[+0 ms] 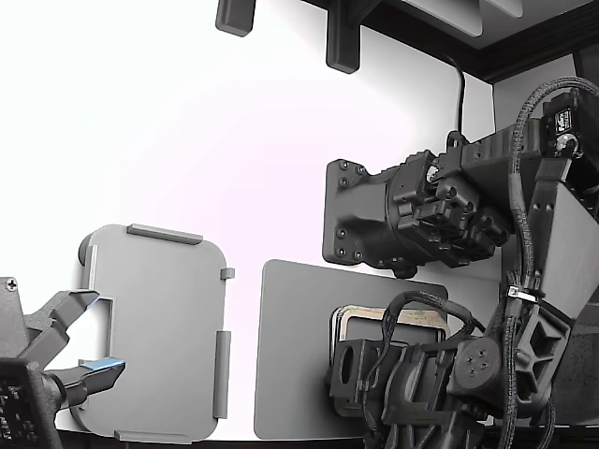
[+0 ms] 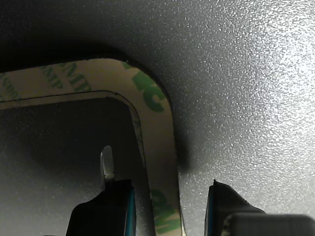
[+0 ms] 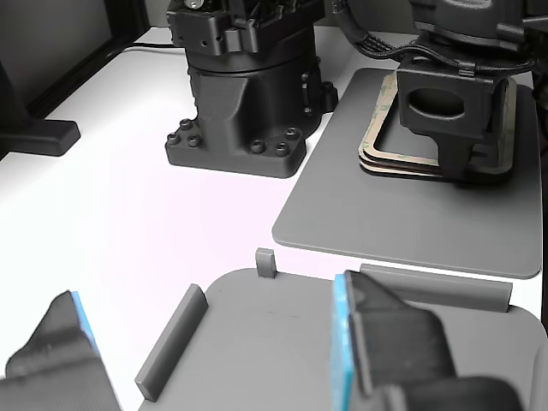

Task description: Move top rectangular frame to the holder.

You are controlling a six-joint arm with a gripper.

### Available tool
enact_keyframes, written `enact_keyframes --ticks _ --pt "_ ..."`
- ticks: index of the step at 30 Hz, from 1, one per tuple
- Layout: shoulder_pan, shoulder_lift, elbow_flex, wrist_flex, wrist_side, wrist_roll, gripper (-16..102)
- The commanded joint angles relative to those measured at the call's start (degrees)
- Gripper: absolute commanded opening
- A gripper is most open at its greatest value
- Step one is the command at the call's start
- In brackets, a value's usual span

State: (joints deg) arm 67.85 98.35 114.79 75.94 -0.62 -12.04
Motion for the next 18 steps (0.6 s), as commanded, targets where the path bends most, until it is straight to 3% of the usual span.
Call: enact_keyframes --ticks 1,18 --pt "-0.4 1.5 -1.0 -0.2 0.1 0.0 56" --pt "-0.1 1.2 -0.8 -1.0 0.4 0.2 43"
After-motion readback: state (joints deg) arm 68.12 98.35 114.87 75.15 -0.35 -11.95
